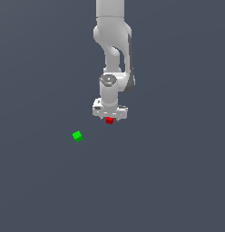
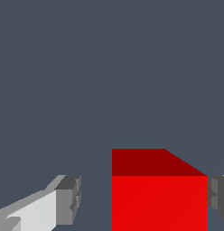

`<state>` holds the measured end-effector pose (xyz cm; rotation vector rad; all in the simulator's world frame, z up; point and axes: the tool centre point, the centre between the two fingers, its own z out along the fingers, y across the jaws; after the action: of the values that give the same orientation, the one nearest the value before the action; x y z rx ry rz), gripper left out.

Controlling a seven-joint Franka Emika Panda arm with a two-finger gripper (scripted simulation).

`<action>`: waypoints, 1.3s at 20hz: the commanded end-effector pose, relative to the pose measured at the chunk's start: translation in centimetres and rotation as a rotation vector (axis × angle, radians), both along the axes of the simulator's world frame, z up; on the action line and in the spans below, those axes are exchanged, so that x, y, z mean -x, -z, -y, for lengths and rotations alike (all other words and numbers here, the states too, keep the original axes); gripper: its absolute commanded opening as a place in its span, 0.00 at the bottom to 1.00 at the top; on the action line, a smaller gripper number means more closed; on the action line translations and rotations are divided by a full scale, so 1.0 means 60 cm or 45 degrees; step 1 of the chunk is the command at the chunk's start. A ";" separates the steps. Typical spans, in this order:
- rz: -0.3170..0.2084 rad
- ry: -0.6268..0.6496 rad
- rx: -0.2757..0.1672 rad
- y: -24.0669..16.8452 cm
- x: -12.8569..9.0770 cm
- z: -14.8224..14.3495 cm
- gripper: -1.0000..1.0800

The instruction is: Stack the red cube on top of the green cube.

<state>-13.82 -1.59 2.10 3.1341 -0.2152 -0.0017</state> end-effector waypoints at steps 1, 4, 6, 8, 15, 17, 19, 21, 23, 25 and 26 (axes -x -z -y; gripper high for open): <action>0.001 0.000 0.000 0.002 -0.001 0.000 0.00; 0.001 0.000 0.000 0.002 -0.001 0.000 0.00; 0.001 0.000 0.000 0.002 -0.001 0.000 0.00; 0.001 0.000 0.000 0.002 -0.001 0.000 0.00; 0.001 0.000 0.000 -0.005 0.000 0.000 0.00; 0.001 0.000 0.000 -0.013 0.000 0.000 0.00; 0.001 0.000 0.000 -0.023 0.000 0.000 0.00; 0.001 0.000 0.000 -0.037 0.001 0.000 0.00; 0.001 0.000 0.000 -0.055 0.001 0.000 0.00; 0.001 0.000 0.000 -0.075 0.001 0.000 0.00; 0.001 0.000 0.000 -0.086 0.001 0.000 0.00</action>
<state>-13.92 -1.58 6.30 3.1341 -0.2152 -0.0017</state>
